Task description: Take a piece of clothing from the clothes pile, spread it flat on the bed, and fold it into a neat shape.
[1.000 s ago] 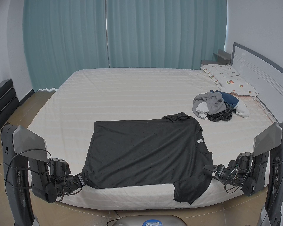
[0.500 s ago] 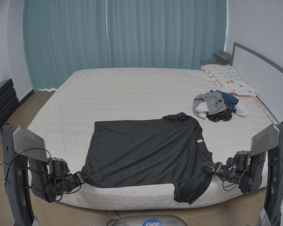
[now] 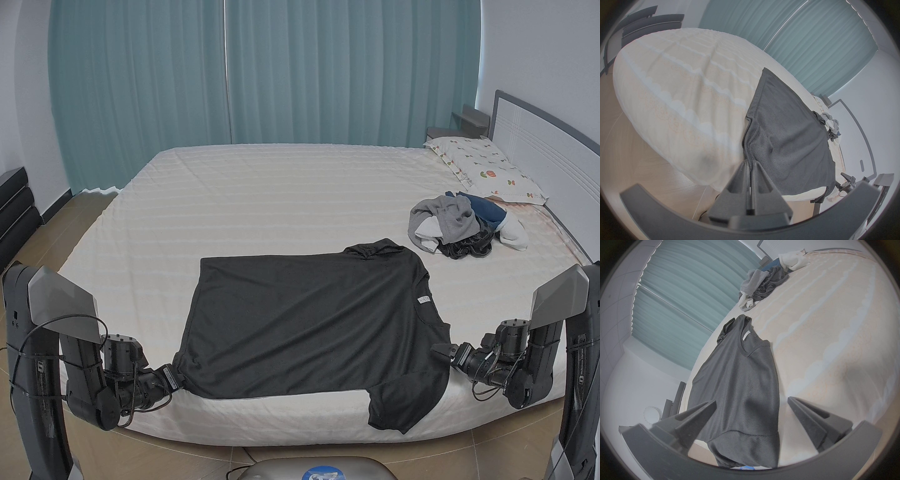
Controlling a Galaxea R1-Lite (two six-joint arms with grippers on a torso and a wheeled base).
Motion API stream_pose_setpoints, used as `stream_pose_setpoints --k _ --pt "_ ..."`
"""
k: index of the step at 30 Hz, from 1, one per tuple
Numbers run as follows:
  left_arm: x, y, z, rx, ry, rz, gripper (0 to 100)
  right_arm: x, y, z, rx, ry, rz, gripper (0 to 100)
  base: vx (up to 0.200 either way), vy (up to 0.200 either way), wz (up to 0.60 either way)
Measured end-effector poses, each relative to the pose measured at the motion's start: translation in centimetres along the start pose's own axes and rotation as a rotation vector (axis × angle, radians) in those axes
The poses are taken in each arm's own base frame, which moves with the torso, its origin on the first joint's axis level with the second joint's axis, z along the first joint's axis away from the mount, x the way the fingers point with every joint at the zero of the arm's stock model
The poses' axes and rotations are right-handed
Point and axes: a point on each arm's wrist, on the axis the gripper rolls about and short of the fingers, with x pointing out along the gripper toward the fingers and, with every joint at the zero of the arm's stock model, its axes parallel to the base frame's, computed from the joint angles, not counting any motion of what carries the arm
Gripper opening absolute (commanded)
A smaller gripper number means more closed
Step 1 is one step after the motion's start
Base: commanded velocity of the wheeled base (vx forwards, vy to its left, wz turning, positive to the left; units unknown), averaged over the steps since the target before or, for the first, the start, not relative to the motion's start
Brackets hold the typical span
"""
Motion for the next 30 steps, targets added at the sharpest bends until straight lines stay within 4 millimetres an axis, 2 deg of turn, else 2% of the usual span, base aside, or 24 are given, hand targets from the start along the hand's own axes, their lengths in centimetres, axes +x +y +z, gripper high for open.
stream_pose_setpoints --k 14,27,28,30 --pt "0.0 0.0 0.0 -0.020 -0.001 0.001 0 1.9 0.5 2.0 -0.031 -0.082 0.028 0 0.000 0.000 0.00" --pt "0.0 0.0 0.0 -0.019 -0.001 0.000 0 4.9 1.2 4.6 -0.055 -0.127 0.065 0 0.000 0.000 0.00" --pt "0.0 0.0 0.0 -0.019 -0.001 0.000 0 5.1 1.2 4.8 -0.055 -0.134 0.069 100 0.000 0.000 0.00" --pt "0.0 0.0 0.0 -0.018 -0.002 0.000 0 5.3 1.1 5.0 -0.055 -0.143 0.074 100 0.000 0.000 0.00"
